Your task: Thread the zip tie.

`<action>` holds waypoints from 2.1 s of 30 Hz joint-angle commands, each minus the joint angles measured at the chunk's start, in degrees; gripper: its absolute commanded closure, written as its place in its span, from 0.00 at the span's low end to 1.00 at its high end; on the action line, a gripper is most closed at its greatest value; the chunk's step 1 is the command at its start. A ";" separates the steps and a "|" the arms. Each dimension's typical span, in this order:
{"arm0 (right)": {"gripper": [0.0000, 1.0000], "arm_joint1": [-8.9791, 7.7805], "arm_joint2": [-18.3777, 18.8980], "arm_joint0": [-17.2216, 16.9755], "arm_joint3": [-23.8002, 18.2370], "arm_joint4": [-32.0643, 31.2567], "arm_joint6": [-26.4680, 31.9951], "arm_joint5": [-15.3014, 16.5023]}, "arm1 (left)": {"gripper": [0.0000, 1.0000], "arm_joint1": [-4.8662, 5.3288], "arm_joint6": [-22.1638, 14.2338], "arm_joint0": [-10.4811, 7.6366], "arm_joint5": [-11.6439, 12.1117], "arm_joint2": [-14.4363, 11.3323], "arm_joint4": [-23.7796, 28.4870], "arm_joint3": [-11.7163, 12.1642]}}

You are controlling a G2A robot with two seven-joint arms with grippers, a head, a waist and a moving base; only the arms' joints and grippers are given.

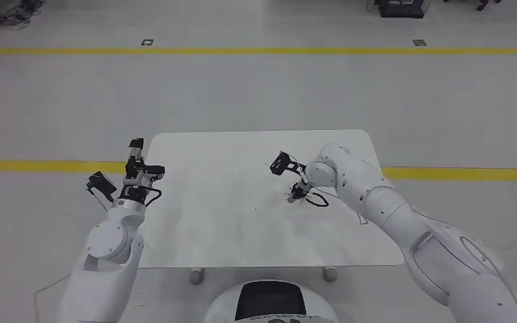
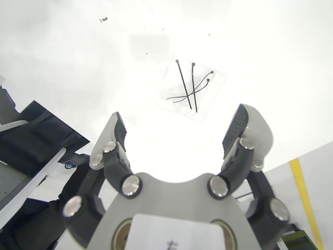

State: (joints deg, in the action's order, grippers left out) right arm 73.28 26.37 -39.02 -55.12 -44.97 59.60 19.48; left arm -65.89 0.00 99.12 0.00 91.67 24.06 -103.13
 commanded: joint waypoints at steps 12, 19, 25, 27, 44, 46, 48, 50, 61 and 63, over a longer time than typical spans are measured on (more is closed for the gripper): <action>0.00 0.07 -0.86 -0.59 1.44 1.10 -3.01 0.00 | 0.00 0.00 0.00 0.00 0.00 0.00 0.00 0.00; 0.00 0.07 -1.70 -0.45 1.69 3.31 -3.53 0.00 | 0.00 0.00 0.00 0.00 0.00 0.00 0.00 0.00; 0.00 0.06 -1.78 -0.69 1.75 3.26 -3.70 0.00 | 0.00 0.00 0.00 0.00 0.00 0.00 0.00 0.00; 0.00 0.02 -1.78 -1.19 2.11 3.08 -4.39 0.00 | 0.00 0.00 0.00 0.00 0.00 0.00 0.00 0.00; 0.00 -0.11 -3.61 -1.14 0.61 2.27 -1.57 0.00 | 0.00 0.00 0.00 0.00 0.00 0.00 0.00 0.00; 0.00 -0.11 -3.61 -1.14 0.61 2.27 -1.57 0.00 | 0.00 0.00 0.00 0.00 0.00 0.00 0.00 0.00; 0.00 -0.11 -3.61 -1.14 0.61 2.27 -1.57 0.00 | 0.00 0.00 0.00 0.00 0.00 0.00 0.00 0.00; 0.00 -0.11 -3.61 -1.14 0.61 2.27 -1.57 0.00 | 0.00 0.00 0.00 0.00 0.00 0.00 0.00 0.00; 0.37 -0.54 -1.60 -1.76 1.37 -0.24 -4.61 -0.70 | 0.00 0.00 0.00 0.00 0.00 0.00 0.00 0.00; 0.61 -0.58 -1.24 -1.80 1.26 -0.66 -4.76 -0.91 | 0.00 0.00 0.00 0.00 0.00 0.00 0.00 0.00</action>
State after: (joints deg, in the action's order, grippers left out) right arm 72.72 24.96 -40.79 -53.80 -45.44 54.91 18.67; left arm -65.89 0.00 99.12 0.00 91.67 24.06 -103.13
